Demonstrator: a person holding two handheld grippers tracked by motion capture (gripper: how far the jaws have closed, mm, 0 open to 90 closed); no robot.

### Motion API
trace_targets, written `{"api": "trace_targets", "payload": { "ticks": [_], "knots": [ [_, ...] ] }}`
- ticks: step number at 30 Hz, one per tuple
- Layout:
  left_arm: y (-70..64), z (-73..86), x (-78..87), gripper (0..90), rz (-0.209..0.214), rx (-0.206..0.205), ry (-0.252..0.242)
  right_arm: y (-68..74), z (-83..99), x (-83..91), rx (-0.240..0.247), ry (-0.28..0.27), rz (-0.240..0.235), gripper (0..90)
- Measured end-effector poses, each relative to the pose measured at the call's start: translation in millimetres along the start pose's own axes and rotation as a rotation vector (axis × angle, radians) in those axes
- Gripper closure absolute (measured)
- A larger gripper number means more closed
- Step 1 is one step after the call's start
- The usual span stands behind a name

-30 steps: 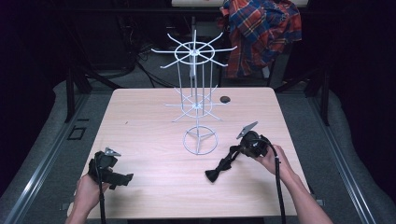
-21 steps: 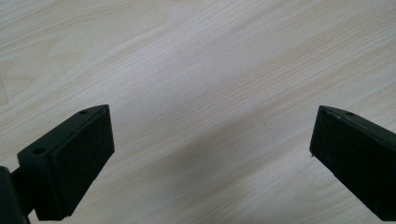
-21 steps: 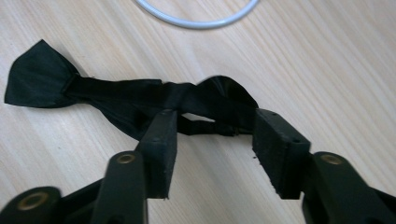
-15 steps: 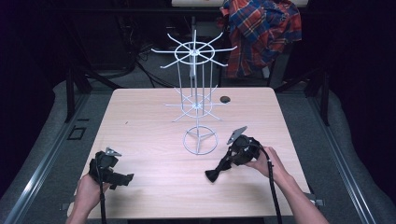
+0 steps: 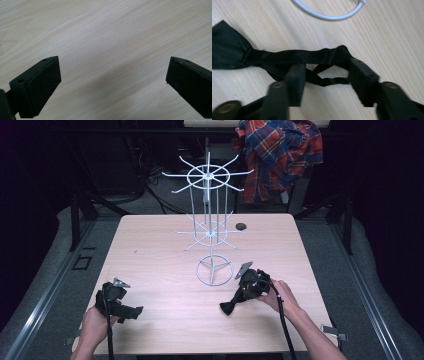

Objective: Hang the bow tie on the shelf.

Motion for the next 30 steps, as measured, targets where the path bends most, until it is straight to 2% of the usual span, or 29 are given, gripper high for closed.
{"api": "trace_targets", "payload": {
  "ticks": [1, 3, 4, 9, 16, 19, 20, 23, 26, 27, 29, 30],
  "knots": [
    [0.0, 0.0, 0.0, 0.0, -0.001, 0.000, -0.001, 0.7, -0.2, -0.3, -0.020, -0.016, -0.021, 56.7],
    [0.2, 0.0, 0.1, 0.0, -0.002, -0.001, -0.003, -0.3, -0.2, 1.6, -0.027, -0.015, -0.026, 66.0],
    [0.3, 0.0, 0.2, 0.0, -0.002, -0.002, -0.001, -0.5, 0.0, 0.7, -0.045, -0.028, -0.046, 69.7],
    [-0.4, 0.2, -0.5, 0.0, -0.001, -0.002, 0.001, -1.2, -0.3, 2.6, -0.086, -0.065, -0.064, 77.9],
    [0.3, 0.6, -0.8, 0.0, 0.002, 0.002, 0.003, -4.0, -4.7, 8.9, -0.130, -0.111, -0.086, 73.5],
    [0.1, 0.6, -0.5, 0.0, 0.002, 0.002, 0.004, -4.3, -7.8, 12.7, -0.142, -0.139, -0.087, 71.0],
    [-0.1, 0.6, -0.4, 0.0, 0.001, 0.001, 0.004, -3.1, -10.5, 14.9, -0.131, -0.161, -0.079, 70.6],
    [-0.5, 0.5, -1.0, 0.0, 0.002, 0.001, 0.003, -0.8, -12.6, 14.0, -0.126, -0.157, -0.077, 66.6],
    [-0.7, 0.5, -1.0, 0.0, 0.002, -0.001, 0.004, -0.4, -14.4, 9.4, -0.119, -0.144, -0.054, 66.0],
    [-0.7, 0.7, -0.9, 0.0, 0.002, -0.002, 0.005, -2.5, -13.9, 9.4, -0.116, -0.137, -0.055, 65.4],
    [0.0, 1.9, -1.6, 0.0, 0.002, 0.001, 0.015, -14.6, -7.5, 10.2, -0.132, -0.116, -0.014, 64.1],
    [0.0, 1.9, -1.6, 0.0, 0.002, 0.001, 0.015, -14.6, -7.5, 10.2, -0.132, -0.116, -0.014, 64.1]
  ]
}}
Point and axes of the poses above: each handheld gripper's, and its own axes: x roughly backward along the jaws, z roughly out of its underside, y roughly to its left, the point moved 4 cm from there along -x, roughly forward along the jaws, and after that the axes turned 7 degrees about -y, right-handed, at the moved point
